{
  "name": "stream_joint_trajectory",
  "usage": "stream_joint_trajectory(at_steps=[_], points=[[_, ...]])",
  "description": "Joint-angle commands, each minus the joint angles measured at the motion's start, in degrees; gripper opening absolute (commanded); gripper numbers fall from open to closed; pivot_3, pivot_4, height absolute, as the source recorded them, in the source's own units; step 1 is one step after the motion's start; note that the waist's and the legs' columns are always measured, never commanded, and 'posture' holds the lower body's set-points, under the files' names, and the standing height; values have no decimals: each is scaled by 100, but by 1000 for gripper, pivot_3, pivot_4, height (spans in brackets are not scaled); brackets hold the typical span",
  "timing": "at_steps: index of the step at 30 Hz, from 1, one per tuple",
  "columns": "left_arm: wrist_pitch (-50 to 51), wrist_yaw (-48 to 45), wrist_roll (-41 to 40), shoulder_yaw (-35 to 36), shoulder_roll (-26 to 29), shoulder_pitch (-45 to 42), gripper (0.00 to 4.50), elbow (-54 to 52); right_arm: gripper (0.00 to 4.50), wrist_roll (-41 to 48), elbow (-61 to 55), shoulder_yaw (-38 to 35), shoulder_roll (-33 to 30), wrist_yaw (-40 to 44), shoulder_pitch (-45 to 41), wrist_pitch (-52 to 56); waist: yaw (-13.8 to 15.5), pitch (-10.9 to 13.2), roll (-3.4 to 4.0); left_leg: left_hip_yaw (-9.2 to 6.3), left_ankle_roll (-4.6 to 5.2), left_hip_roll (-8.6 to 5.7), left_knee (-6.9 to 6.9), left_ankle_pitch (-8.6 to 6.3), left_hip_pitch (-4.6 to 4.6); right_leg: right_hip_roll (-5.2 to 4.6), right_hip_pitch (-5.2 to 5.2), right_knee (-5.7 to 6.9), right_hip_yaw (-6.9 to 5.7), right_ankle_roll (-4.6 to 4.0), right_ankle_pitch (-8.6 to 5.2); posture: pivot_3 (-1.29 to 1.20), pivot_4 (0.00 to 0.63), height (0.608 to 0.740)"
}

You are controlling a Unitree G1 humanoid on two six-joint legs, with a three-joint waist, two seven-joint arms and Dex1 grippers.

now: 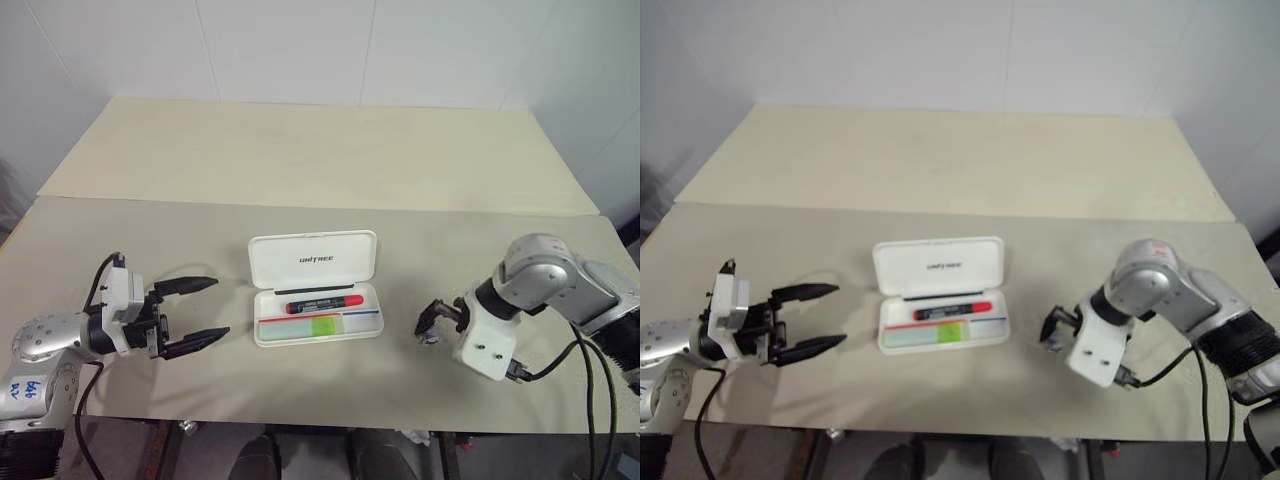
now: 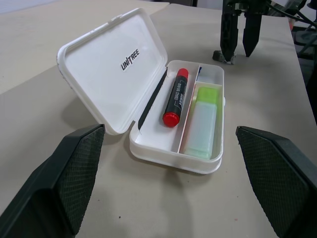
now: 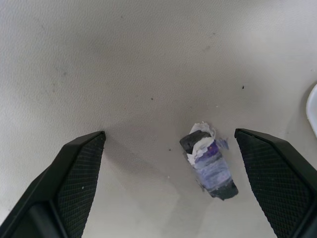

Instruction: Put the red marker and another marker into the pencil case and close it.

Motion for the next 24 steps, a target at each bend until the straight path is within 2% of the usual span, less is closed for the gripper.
stream_joint_trajectory(at_steps=[1, 6, 11, 19, 24], points=[[-74, 56, -35, 122, -25, 114, 4500, -227, 4437, -58, -39, 35, 85, 253, -65, -64, -6, 0, 0, 0, 0, 0, 1, 0, 3, -1, 3, 0, 0, 0, 0, 0, 150, 740], [-59, 140, -67, 167, -33, 246, 4500, -353, 4437, -320, 88, 70, 226, 217, -219, -40, -29, -2, -5, -2, 0, 1, 6, 0, 24, 0, 27, 1, -2, 0, 0, 0, 150, 740], [-43, 219, -90, 192, -45, 332, 4500, -458, 4437, -336, 191, 63, 360, 183, -350, -44, -32, -1, -7, 4, 1, 2, 0, 0, 95, 1, 92, -3, 12, 0, 1, 0, 150, 740], [-33, 317, -101, 199, -65, 406, 4500, -560, 4437, 163, 275, 14, 475, 330, -408, 367, -9, 0, -5, -1, 8, 1, -6, 6, 96, -3, 91, -6, 15, 0, 8, 0, 150, 740], [-42, 322, -96, 191, -66, 383, 4500, -531, 4437, 86, 329, 61, 444, 330, -369, 291, 2, 0, -5, -7, 9, -3, -13, 2, 80, -8, 77, -19, 13, 2, 7, 0, 150, 740]])
